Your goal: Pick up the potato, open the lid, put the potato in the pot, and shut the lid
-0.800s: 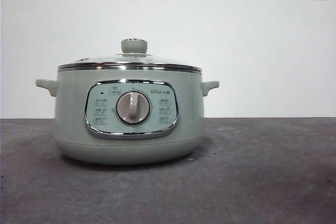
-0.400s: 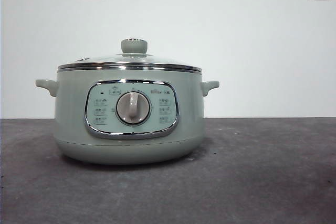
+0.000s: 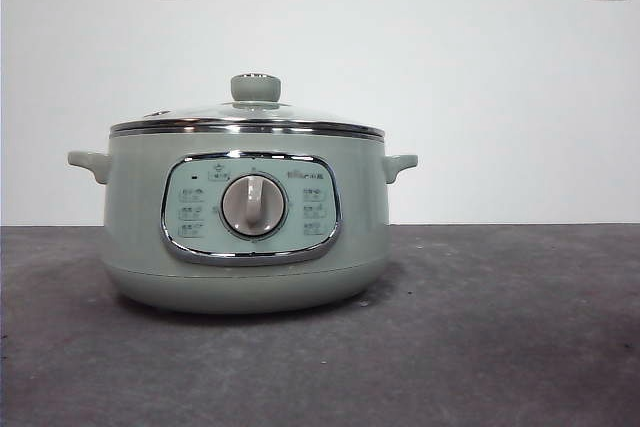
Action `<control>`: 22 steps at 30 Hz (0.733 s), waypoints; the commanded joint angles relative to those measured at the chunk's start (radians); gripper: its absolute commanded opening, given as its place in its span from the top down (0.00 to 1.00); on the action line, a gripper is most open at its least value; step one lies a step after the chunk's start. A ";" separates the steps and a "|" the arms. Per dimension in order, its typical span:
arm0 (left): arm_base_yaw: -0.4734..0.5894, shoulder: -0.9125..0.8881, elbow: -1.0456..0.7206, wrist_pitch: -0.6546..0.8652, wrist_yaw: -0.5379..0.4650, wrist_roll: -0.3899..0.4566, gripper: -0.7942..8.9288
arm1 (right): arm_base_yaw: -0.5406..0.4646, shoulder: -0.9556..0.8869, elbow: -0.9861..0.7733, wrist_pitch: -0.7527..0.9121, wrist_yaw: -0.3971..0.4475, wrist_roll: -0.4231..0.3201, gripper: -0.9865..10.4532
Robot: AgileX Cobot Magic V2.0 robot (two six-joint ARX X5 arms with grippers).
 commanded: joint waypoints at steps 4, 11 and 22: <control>0.003 0.000 -0.011 0.001 0.004 0.007 0.92 | 0.000 -0.002 -0.009 0.011 -0.001 0.003 0.91; 0.003 0.000 -0.011 0.002 0.004 0.007 0.92 | 0.000 -0.002 -0.009 0.011 -0.001 0.003 0.91; 0.003 0.000 -0.011 0.001 0.004 0.007 0.92 | -0.047 -0.002 -0.009 0.011 -0.001 0.003 0.91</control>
